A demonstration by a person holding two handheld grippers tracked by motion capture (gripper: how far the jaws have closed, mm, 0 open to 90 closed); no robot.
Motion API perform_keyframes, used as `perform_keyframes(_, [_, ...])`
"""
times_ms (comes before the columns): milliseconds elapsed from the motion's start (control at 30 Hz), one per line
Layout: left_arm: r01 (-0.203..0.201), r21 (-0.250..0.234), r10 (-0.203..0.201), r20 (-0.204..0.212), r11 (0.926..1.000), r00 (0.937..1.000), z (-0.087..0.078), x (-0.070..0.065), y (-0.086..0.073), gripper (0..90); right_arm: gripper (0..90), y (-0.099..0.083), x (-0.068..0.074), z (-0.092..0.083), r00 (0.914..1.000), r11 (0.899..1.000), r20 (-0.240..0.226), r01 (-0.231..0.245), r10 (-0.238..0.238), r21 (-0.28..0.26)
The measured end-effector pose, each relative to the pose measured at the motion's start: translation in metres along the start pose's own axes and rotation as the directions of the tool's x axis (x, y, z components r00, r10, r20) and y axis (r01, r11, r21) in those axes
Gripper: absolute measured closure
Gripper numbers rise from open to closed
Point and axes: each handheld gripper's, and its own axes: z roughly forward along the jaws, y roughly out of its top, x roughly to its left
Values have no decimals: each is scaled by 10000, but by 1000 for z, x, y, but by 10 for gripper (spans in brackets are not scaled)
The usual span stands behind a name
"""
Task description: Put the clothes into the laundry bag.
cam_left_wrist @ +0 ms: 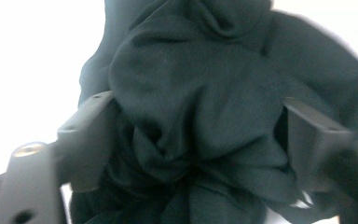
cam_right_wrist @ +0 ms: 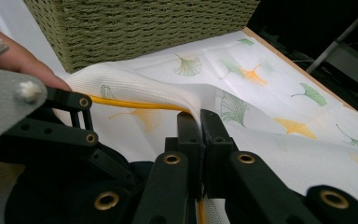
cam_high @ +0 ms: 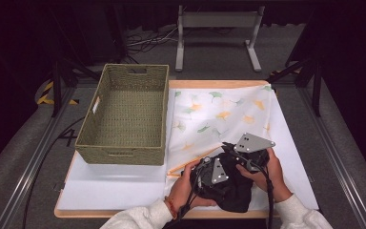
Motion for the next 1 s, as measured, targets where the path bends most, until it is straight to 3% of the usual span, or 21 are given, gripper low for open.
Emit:
perform_keyframes(133, [184,20,-184,3,9998,9998,0,7,-2,457,884,1,-1,-4,10000,9999,-7,11,-12,-120])
perform_keyframes(200, [431,-10,-431,-436,9991,9981,1,15,-4,510,884,2,-2,-6,10000,9999,18,31,-30,-170])
perform_keyframes(333, [889,-40,-890,-825,9960,9926,3,28,-7,525,885,2,-2,-9,10000,9998,51,-9,10,-202])
perform_keyframes(433, [1367,-91,-1369,-1097,9906,9845,5,35,-7,524,885,3,-1,-12,10000,9997,65,51,-49,-229])
perform_keyframes(600, [1696,-262,-1716,-1435,9852,9747,9,40,-7,521,884,3,0,-16,10000,9996,-12,46,-46,-263])
perform_keyframes(767, [1962,-637,-2024,-1133,9785,9727,8,46,-9,494,885,1,1,-15,9999,9999,-68,97,-98,-126])
perform_keyframes(867, [1783,-754,-1816,-389,9811,9826,-1,47,-11,424,885,0,1,-15,10000,9999,-72,38,-39,-117])
perform_keyframes(967, [1694,-787,-1711,-158,9824,9851,-10,47,-13,366,885,0,0,-15,10000,9999,-72,21,-22,-110])
perform_keyframes(1000, [1607,-701,-1599,170,9845,9870,-22,47,-16,341,884,0,0,-16,10000,9999,-86,-36,35,-114])
